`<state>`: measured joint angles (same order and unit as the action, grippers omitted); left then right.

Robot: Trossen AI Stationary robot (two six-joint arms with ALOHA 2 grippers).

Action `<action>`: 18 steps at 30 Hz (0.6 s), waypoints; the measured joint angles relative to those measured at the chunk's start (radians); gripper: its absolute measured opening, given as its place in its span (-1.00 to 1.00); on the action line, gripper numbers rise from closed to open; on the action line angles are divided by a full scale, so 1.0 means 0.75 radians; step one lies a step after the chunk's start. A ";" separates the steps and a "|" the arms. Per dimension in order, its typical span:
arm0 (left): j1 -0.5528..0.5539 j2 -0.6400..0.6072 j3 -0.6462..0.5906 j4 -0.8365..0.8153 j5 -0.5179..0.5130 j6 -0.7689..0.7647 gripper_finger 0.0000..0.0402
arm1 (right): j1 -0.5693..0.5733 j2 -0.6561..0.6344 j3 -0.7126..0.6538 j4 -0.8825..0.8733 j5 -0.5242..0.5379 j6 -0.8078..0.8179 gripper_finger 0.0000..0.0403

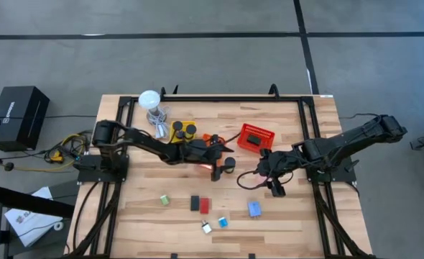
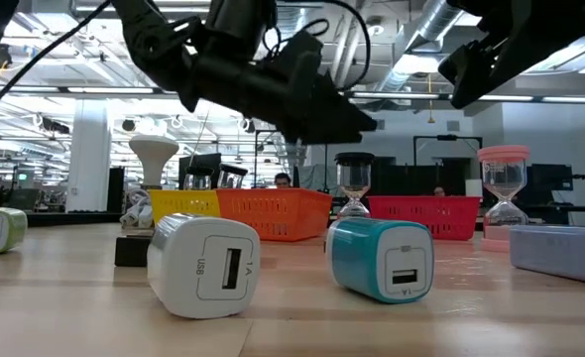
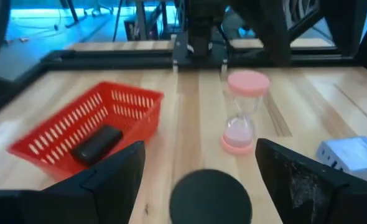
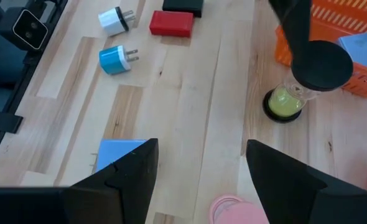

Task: Pick & Place Office items
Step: Put the black sand timer into the yellow bin

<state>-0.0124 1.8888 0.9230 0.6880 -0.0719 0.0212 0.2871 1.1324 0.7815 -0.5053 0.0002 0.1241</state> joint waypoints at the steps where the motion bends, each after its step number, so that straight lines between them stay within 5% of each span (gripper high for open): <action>1: 0.002 0.010 0.000 -0.008 0.000 -0.002 0.50 | 0.000 0.000 0.000 -0.001 0.000 0.000 0.17; 18: 0.003 0.063 0.001 -0.018 -0.001 -0.005 0.50 | 0.000 0.001 0.000 -0.006 0.000 0.000 0.17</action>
<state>-0.0101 1.9362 0.9234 0.6744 -0.0727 0.0177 0.2871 1.1328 0.7815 -0.5098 0.0002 0.1242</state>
